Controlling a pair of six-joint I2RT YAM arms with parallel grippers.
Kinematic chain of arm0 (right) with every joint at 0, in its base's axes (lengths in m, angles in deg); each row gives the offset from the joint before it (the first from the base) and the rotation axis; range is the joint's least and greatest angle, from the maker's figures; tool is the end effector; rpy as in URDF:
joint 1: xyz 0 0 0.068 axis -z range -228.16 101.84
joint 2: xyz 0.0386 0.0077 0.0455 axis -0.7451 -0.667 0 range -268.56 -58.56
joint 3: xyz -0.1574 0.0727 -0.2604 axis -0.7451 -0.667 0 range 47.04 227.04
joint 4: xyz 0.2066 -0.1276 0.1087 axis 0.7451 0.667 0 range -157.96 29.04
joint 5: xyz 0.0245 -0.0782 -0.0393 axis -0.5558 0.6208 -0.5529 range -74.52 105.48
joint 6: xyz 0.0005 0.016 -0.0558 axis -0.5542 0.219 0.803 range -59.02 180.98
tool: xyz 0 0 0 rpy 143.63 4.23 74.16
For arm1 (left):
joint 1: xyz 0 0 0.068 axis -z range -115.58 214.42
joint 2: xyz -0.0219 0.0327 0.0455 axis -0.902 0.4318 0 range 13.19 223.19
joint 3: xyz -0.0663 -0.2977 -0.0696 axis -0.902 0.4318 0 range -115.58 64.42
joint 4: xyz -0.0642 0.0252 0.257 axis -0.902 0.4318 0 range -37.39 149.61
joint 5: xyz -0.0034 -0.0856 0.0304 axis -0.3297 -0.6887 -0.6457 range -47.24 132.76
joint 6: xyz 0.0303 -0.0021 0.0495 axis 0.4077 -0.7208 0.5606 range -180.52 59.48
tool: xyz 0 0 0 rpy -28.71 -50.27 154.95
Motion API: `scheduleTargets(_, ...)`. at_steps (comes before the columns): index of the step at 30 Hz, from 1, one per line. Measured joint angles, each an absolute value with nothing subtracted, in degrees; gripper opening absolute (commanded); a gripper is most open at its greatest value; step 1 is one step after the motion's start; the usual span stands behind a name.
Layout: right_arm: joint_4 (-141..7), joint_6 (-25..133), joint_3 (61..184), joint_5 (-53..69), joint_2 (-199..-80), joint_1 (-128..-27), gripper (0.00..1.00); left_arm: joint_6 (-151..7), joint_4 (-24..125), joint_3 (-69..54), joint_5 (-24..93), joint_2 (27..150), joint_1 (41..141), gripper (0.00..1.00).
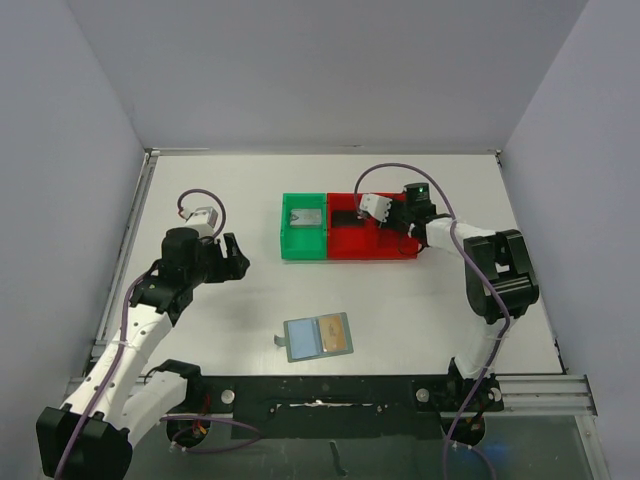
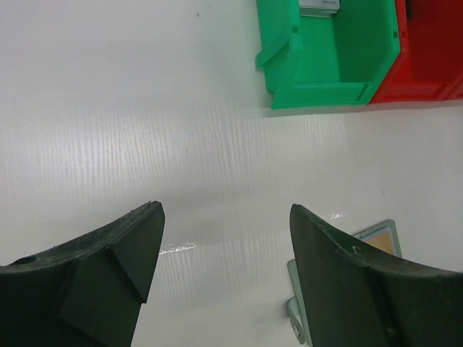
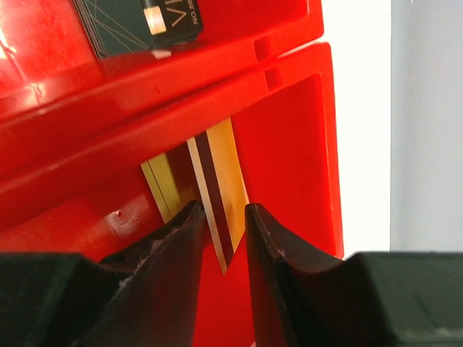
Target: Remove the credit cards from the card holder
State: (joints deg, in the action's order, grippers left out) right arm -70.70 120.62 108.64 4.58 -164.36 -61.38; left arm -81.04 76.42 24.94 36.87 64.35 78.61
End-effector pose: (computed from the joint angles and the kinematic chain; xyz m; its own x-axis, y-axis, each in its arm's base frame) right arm 0.3974 0.1014 0.1999 -0.0130 -0.8734 -0.4868 -0.7393 0.3362 -0.5834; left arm 0.1730 -0.0481 0.2924 -0.6410 -0.1975 -0.7417 0.1070 0.9339 -0.3412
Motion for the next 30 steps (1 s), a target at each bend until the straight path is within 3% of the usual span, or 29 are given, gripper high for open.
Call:
scheduleTargets(12,-69.5,119.0,108.7,4.2,-164.4,-60.2,0.39,-81.0,76.4,25.0,36.5,64.7,78.6,0.70)
scheduleTargets(30,-66.9,117.0,110.3,3.7,-164.3,-60.2,0.41,-81.0,76.4,25.0,36.0,65.5,78.6,0.70)
